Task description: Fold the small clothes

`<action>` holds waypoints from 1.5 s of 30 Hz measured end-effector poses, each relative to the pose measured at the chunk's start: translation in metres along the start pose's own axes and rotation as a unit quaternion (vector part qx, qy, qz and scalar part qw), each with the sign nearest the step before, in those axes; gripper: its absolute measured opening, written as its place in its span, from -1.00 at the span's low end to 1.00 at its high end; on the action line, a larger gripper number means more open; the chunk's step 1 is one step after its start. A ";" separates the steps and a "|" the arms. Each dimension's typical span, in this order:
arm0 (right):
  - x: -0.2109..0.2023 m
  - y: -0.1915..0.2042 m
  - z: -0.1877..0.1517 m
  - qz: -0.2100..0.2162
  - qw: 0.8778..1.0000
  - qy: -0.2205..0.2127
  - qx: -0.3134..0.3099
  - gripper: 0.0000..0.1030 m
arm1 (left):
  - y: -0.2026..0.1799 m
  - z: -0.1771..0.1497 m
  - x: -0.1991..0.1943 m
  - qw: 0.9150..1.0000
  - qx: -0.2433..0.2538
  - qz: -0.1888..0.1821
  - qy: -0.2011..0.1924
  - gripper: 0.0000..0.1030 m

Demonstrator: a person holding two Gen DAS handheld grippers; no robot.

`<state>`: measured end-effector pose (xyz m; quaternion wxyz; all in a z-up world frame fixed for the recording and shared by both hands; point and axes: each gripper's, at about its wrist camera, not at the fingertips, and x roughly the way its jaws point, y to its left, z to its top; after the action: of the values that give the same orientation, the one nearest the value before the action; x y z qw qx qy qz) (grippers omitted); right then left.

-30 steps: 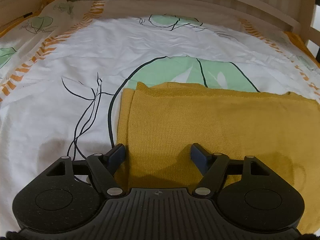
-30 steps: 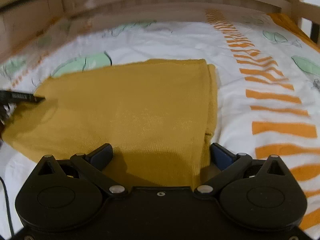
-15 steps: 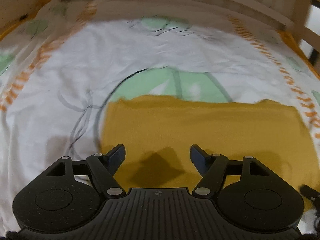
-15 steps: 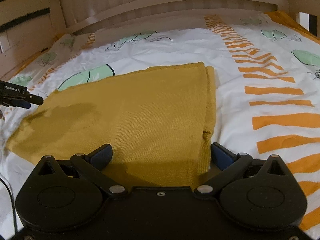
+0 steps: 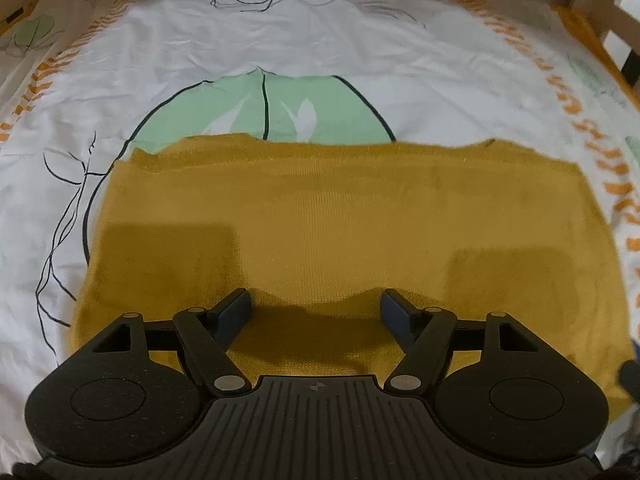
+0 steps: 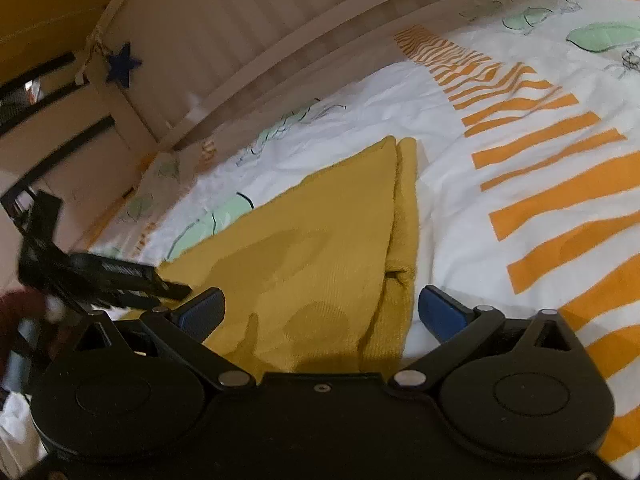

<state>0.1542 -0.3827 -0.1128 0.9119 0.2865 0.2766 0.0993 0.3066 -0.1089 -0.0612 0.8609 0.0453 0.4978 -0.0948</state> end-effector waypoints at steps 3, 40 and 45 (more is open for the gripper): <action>-0.001 -0.003 0.003 0.009 1.000 0.000 0.009 0.99 | -0.004 -0.003 0.003 1.000 0.015 0.007 -0.002 0.40; 0.063 -0.048 0.069 0.136 0.971 0.131 0.146 0.99 | -0.005 -0.028 -0.019 1.000 0.003 -0.001 -0.019 0.39; 0.064 -0.047 0.071 0.133 0.971 0.135 0.143 0.99 | -0.004 -0.053 -0.029 1.000 0.010 -0.022 -0.003 0.39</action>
<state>0.2484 -0.4326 -0.1201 0.7945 0.4321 0.3677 0.2165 0.2469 -0.1002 -0.0629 0.8598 0.0432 0.4947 -0.1187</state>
